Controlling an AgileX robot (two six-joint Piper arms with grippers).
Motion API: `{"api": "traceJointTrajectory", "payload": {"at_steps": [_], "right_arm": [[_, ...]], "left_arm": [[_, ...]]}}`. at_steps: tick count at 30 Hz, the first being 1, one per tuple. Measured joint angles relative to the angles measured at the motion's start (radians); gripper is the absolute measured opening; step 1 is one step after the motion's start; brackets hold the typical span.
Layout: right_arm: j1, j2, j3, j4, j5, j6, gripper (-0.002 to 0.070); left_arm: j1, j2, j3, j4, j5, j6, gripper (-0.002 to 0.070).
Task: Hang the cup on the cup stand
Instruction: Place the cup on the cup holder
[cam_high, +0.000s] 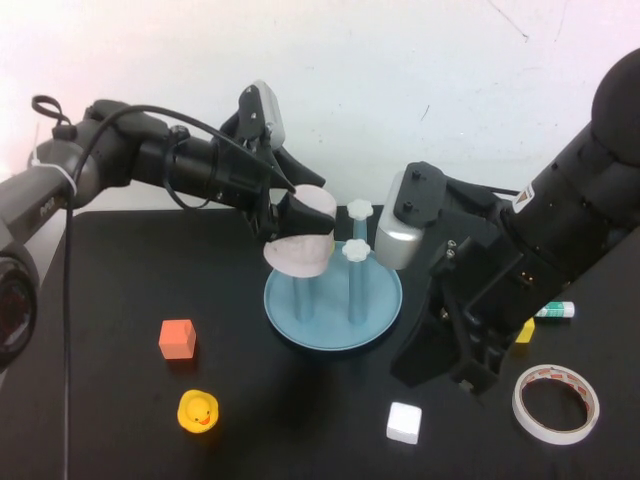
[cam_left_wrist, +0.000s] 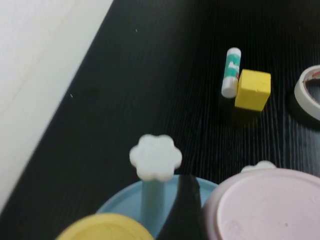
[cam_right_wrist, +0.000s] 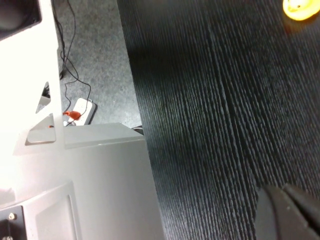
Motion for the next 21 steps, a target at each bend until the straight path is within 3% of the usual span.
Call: {"api": "traceJointTrajectory", "payload": {"at_steps": [7, 10, 13, 21], "right_arm": [[0.0, 0.0, 0.0, 0.0, -0.004, -0.002, 0.0001], [0.0, 0.0, 0.0, 0.0, -0.004, -0.002, 0.0001], [0.0, 0.0, 0.0, -0.002, -0.004, -0.002, 0.0001], [0.0, -0.013, 0.0, -0.093, 0.019, 0.024, 0.0001]], "left_arm": [[0.0, 0.048, 0.0, 0.0, -0.012, -0.013, 0.0542], [0.0, 0.049, 0.0, 0.002, -0.033, -0.059, 0.0637], [0.0, 0.049, -0.007, 0.028, -0.048, -0.115, 0.0676], [0.0, 0.007, -0.04, 0.167, -0.047, -0.249, 0.0684]]}}
